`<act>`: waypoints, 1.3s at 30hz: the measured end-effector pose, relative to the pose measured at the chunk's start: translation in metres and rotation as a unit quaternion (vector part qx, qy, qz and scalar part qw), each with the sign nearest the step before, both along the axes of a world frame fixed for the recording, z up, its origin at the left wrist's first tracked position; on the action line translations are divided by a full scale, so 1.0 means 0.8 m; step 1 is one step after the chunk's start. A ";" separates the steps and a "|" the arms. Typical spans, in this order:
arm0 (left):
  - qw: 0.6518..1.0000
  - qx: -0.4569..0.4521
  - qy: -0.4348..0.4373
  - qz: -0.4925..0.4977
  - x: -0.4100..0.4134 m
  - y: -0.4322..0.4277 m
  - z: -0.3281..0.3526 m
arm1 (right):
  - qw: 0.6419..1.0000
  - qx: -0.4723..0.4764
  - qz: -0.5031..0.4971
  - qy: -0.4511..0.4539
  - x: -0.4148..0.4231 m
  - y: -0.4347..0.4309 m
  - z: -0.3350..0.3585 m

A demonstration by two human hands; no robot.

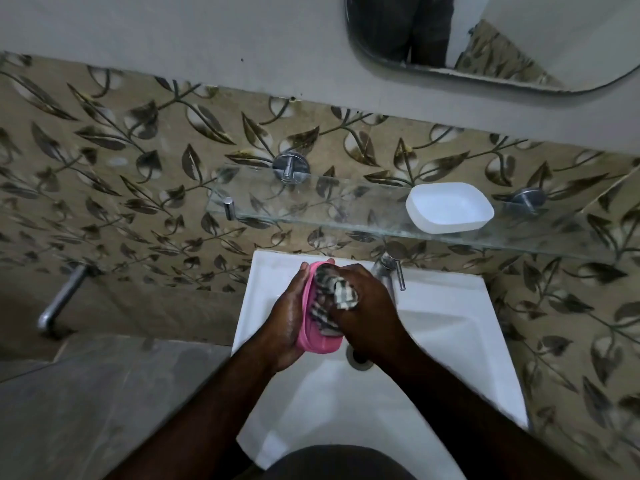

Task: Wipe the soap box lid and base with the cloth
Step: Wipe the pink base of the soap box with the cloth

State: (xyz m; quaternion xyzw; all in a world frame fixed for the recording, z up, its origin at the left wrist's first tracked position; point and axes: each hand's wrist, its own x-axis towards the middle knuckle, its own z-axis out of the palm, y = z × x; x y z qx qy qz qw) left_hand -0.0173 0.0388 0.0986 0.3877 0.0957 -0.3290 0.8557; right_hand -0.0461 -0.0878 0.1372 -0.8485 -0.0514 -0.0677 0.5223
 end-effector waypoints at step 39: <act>0.978 0.108 -0.118 0.133 -0.019 -0.017 0.005 | 0.888 0.420 -0.047 0.183 0.005 0.008 0.035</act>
